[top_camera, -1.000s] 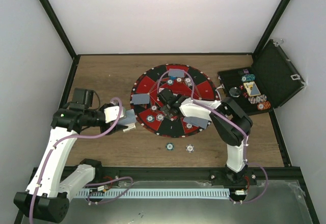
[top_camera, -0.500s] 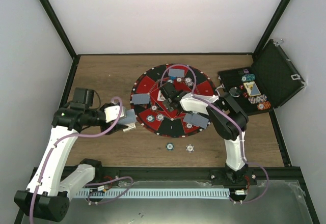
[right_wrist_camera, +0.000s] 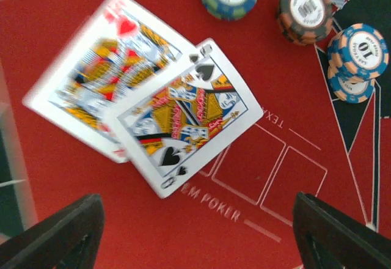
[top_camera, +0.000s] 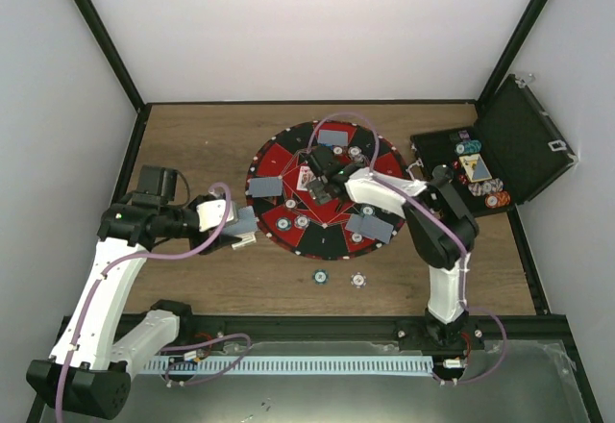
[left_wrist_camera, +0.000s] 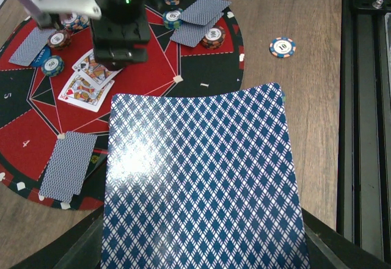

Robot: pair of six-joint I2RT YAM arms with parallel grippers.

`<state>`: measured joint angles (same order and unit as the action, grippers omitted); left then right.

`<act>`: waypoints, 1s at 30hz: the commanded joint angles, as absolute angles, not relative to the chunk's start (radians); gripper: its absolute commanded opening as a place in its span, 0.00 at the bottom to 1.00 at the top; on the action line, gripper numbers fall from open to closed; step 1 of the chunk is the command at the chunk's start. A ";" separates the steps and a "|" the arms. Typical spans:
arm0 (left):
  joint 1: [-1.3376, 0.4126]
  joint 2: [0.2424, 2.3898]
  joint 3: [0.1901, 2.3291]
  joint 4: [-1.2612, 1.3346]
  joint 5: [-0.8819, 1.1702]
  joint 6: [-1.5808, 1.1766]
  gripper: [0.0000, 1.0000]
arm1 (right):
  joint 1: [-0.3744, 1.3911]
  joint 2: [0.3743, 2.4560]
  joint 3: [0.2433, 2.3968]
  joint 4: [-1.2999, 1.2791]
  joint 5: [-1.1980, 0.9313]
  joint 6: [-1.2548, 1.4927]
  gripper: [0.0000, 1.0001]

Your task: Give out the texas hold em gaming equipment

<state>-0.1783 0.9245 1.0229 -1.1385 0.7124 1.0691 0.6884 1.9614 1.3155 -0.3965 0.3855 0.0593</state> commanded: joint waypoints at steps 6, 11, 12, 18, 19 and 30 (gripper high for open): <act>-0.178 0.908 1.024 -1.124 0.752 1.083 0.11 | 0.681 1.549 1.374 -0.459 -0.216 0.428 0.98; -0.178 0.911 1.019 -1.122 0.758 1.085 0.11 | 0.706 1.426 1.247 -0.339 -0.496 0.621 1.00; -0.178 0.912 1.016 -1.122 0.757 1.087 0.11 | 0.725 1.420 1.229 -0.322 -0.520 0.646 1.00; -0.178 0.910 1.014 -1.123 0.755 1.089 0.11 | 0.829 1.409 1.142 -0.178 -0.597 0.787 1.00; -0.178 0.910 1.014 -1.123 0.757 1.087 0.12 | 0.841 1.413 1.133 -0.157 -0.600 0.803 1.00; -0.178 0.911 1.018 -1.126 0.755 1.085 0.12 | 0.929 1.505 1.127 0.039 -0.652 0.920 0.98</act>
<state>-0.1783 0.9215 1.0180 -1.1385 0.7193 1.0721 0.9054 1.4654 1.1217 -0.0776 -0.6083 0.8486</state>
